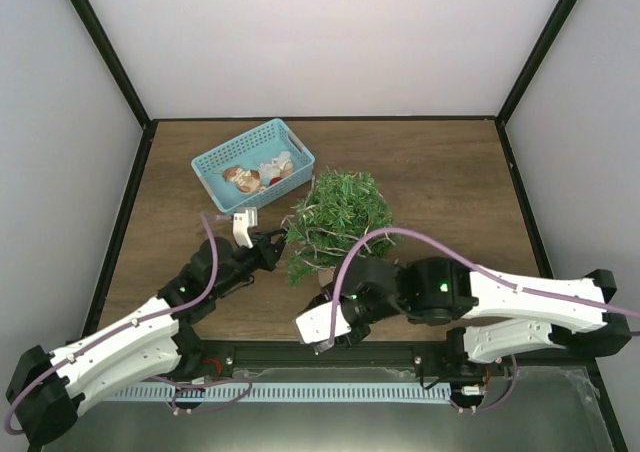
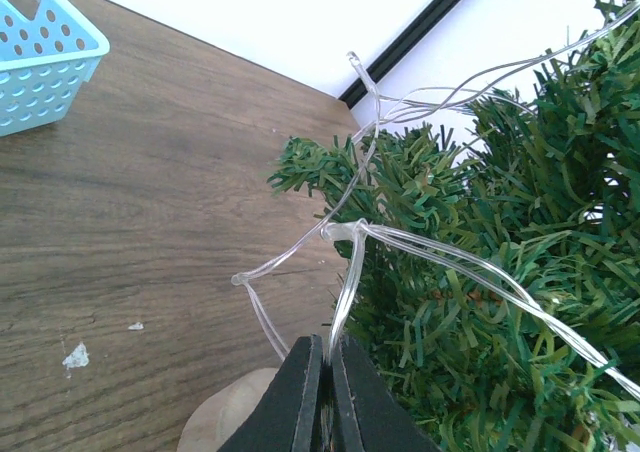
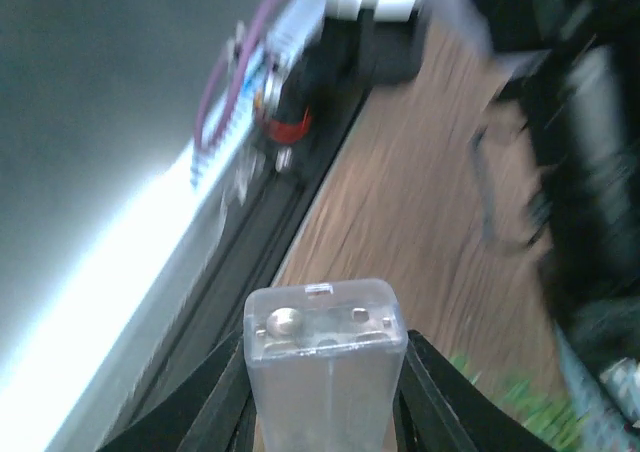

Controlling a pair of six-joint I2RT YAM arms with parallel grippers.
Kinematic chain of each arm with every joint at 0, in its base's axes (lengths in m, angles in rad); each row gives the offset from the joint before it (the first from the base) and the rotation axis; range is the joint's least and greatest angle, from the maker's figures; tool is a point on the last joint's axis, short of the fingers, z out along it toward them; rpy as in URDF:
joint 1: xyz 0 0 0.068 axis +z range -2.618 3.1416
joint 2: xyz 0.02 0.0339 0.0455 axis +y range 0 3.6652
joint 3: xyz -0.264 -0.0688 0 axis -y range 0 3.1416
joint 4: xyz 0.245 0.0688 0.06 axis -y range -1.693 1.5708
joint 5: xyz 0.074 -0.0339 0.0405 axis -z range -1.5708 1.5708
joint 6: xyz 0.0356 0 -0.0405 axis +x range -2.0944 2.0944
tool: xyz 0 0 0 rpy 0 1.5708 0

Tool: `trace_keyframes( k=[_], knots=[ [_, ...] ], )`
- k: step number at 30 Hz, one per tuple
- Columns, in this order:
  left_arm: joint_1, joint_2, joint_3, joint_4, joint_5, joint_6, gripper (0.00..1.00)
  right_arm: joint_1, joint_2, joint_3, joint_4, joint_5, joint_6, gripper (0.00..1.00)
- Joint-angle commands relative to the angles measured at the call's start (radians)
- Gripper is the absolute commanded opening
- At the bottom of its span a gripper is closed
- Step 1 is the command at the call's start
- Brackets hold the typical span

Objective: Decorate the small christmas tree
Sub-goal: Wrap the decoration item around the Christmas tree.

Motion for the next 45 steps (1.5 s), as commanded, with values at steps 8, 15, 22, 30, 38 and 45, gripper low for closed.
trace_keyframes(
  k=[8, 15, 22, 30, 38, 45],
  knots=[
    [0.004, -0.001, -0.001, -0.014, -0.03, 0.018, 0.04, 0.008, 0.106, 0.413, 0.409, -0.149, 0.037, 0.2],
    [0.004, 0.001, -0.001, -0.008, -0.034, 0.018, 0.04, 0.008, 0.221, 0.656, 0.511, -0.059, 0.089, 0.2],
    [0.005, 0.002, -0.003, -0.007, -0.032, 0.017, 0.04, 0.007, 0.122, 0.504, 0.446, -0.111, 0.135, 0.21],
    [0.004, 0.005, 0.009, -0.014, -0.042, 0.018, 0.06, 0.008, -0.057, 0.34, 0.513, -0.352, 0.159, 0.2],
    [0.004, -0.005, 0.021, -0.043, -0.051, 0.042, 0.05, 0.008, -0.214, 0.255, 0.234, -0.065, 0.337, 0.18],
    [0.004, 0.005, 0.04, -0.057, -0.046, 0.06, 0.04, 0.007, -0.427, 0.241, 0.309, 0.037, 0.343, 0.17]
  ],
)
